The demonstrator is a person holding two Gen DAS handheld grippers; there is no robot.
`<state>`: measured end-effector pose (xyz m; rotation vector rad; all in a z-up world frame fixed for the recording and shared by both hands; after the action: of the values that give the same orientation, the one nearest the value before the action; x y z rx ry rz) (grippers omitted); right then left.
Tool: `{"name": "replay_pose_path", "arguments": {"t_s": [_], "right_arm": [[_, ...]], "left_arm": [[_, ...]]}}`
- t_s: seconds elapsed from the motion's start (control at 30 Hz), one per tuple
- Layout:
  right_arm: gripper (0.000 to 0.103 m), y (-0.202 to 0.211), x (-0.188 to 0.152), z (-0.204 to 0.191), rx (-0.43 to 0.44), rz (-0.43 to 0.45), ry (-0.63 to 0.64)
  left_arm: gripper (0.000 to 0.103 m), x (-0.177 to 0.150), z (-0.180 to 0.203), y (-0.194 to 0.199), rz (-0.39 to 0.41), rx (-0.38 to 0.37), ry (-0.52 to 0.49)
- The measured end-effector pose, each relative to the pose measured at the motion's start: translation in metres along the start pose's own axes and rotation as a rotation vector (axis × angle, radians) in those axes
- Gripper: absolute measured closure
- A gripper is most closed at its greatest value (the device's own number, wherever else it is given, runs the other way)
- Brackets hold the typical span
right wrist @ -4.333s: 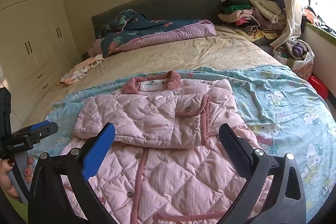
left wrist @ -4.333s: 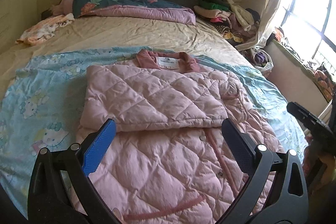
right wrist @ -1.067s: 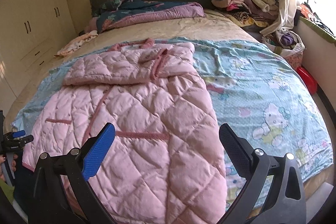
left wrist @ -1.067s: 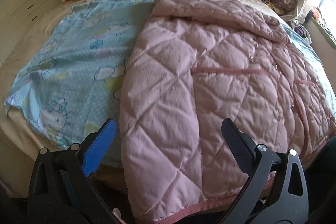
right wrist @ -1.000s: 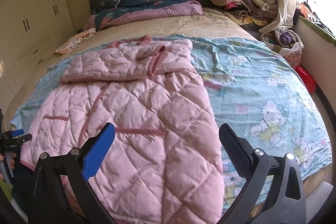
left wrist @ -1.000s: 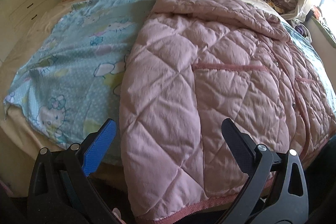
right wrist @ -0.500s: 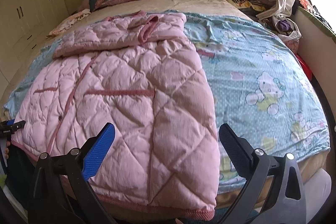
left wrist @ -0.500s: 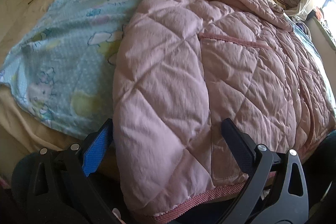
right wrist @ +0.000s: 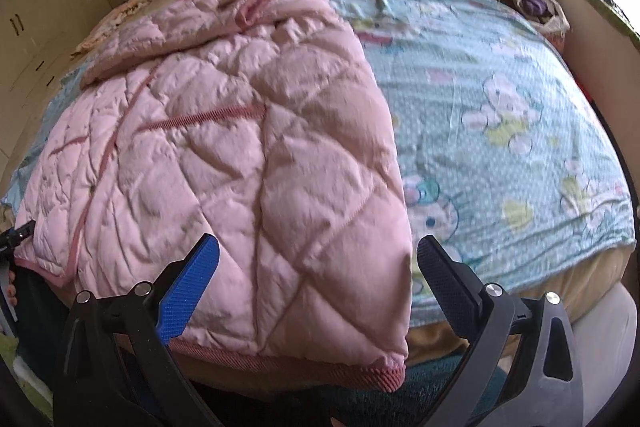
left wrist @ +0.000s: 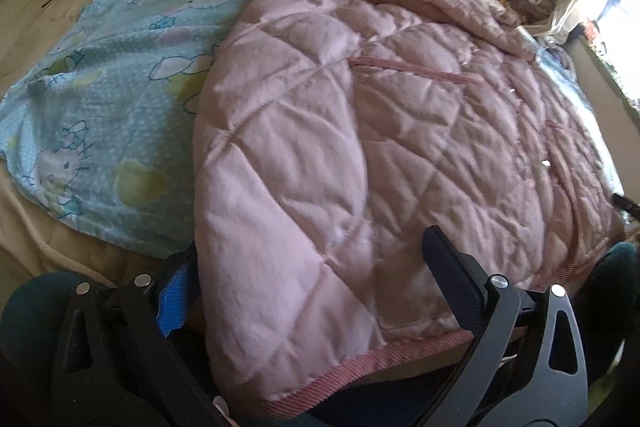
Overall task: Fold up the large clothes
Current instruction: 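Move both tools toward the jacket hem and lower them to it, then grasp the hem with the right tool while the left tool grasps the hem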
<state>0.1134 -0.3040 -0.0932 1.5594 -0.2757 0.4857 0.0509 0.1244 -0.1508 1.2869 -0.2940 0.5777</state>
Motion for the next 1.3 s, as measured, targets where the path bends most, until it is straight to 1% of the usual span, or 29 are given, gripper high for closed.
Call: {"name": "replay_pose_path", "arguments": {"t_s": [0.1, 0.13, 0.27, 0.33, 0.37, 0.4, 0.43, 0.47, 0.53, 0.57, 0.6, 0.63, 0.67, 0.7, 0.73, 0.77, 0.8, 0.87, 0.9, 0.97, 1.0, 1.07, 1.1, 1.2, 1.3], "right_arm": [[0.004, -0.01, -0.012, 0.004, -0.002, -0.063, -0.009], [0.004, -0.011, -0.014, 0.005, 0.006, -0.072, -0.015], [0.004, -0.015, -0.022, 0.003, 0.047, -0.101, -0.025], [0.007, -0.021, -0.027, 0.003, 0.085, -0.136, -0.049], [0.011, -0.02, -0.027, 0.003, 0.097, -0.136, -0.054], [0.02, -0.019, -0.027, 0.0, 0.118, -0.131, -0.05], [0.025, -0.017, -0.027, -0.001, 0.128, -0.126, -0.043], [0.029, -0.015, -0.028, -0.002, 0.12, -0.117, -0.038], [0.044, -0.009, -0.028, -0.006, 0.113, -0.083, -0.008], [0.047, -0.005, -0.028, -0.007, 0.102, -0.062, 0.004], [0.056, -0.003, -0.027, -0.007, 0.103, -0.049, 0.007], [0.063, 0.0, -0.026, -0.007, 0.111, -0.034, 0.004], [0.064, 0.002, -0.025, -0.005, 0.122, -0.024, -0.008], [0.064, 0.004, -0.025, -0.004, 0.142, -0.017, -0.022], [0.064, 0.006, -0.025, -0.004, 0.154, -0.014, -0.027], [0.064, 0.007, -0.024, -0.003, 0.157, -0.013, -0.028], [0.063, 0.006, -0.024, -0.004, 0.152, -0.019, -0.024], [0.061, 0.004, -0.024, -0.006, 0.148, -0.033, -0.015], [0.061, 0.002, -0.024, -0.007, 0.148, -0.041, -0.013], [0.067, 0.003, -0.023, -0.006, 0.152, -0.029, -0.019], [0.073, 0.003, -0.021, -0.008, 0.157, -0.013, -0.022], [0.077, 0.011, -0.017, -0.008, 0.172, 0.034, -0.027], [0.078, 0.019, -0.014, -0.009, 0.178, 0.077, -0.023], [0.08, 0.039, -0.007, -0.012, 0.189, 0.174, -0.018], [0.082, 0.054, 0.002, -0.014, 0.205, 0.248, -0.018]], "left_arm": [[0.009, 0.0, 0.003, -0.001, 0.0, 0.001, -0.011], [0.009, 0.0, 0.003, -0.002, -0.003, -0.004, -0.011], [0.009, -0.001, 0.003, -0.006, -0.006, 0.006, -0.014], [0.009, -0.001, 0.002, -0.008, -0.006, 0.009, -0.008], [0.009, -0.002, 0.002, -0.008, -0.006, 0.005, -0.004], [0.009, -0.001, 0.002, -0.008, -0.006, 0.002, -0.003], [0.011, -0.002, 0.002, -0.009, -0.006, 0.001, -0.004], [0.012, -0.002, 0.003, -0.008, -0.004, 0.002, -0.007], [0.017, -0.002, 0.004, -0.006, 0.004, 0.007, -0.014], [0.019, -0.001, 0.004, -0.005, 0.01, 0.011, -0.016], [0.022, -0.001, 0.004, -0.004, 0.014, 0.012, -0.015], [0.028, -0.001, 0.004, -0.003, 0.018, 0.012, -0.015], [0.032, 0.0, 0.004, -0.002, 0.022, 0.014, -0.015], [0.041, 0.0, 0.004, 0.0, 0.027, 0.019, -0.016], [0.047, 0.0, 0.004, 0.001, 0.031, 0.02, -0.017], [0.05, 0.0, 0.005, 0.002, 0.036, 0.018, -0.018], [0.058, 0.001, 0.004, 0.003, 0.041, 0.022, -0.016], [0.067, 0.002, 0.002, 0.005, 0.048, 0.017, -0.005], [0.075, 0.003, 0.001, 0.005, 0.052, 0.017, -0.002], [0.082, 0.005, 0.004, 0.01, 0.071, 0.007, -0.009], [0.086, 0.006, 0.006, 0.012, 0.081, 0.01, -0.021], [0.09, 0.009, 0.015, 0.02, 0.117, 0.03, -0.069], [0.091, 0.011, 0.017, 0.022, 0.126, 0.034, -0.079], [0.093, 0.018, 0.021, 0.032, 0.155, 0.031, -0.095], [0.094, 0.03, 0.025, 0.042, 0.195, 0.027, -0.11]]}}
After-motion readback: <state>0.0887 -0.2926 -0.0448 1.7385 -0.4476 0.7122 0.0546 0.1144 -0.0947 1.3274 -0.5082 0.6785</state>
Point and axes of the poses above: each gripper's, at about its wrist camera, not at the fingertips, and y roughly against the way its jaws point, z to its right, x to its top, the point moved 9 cm from there along -y, roughly the way its jaws point, and after that the axes turned 7 degrees about -x, right-handed, at the moved point
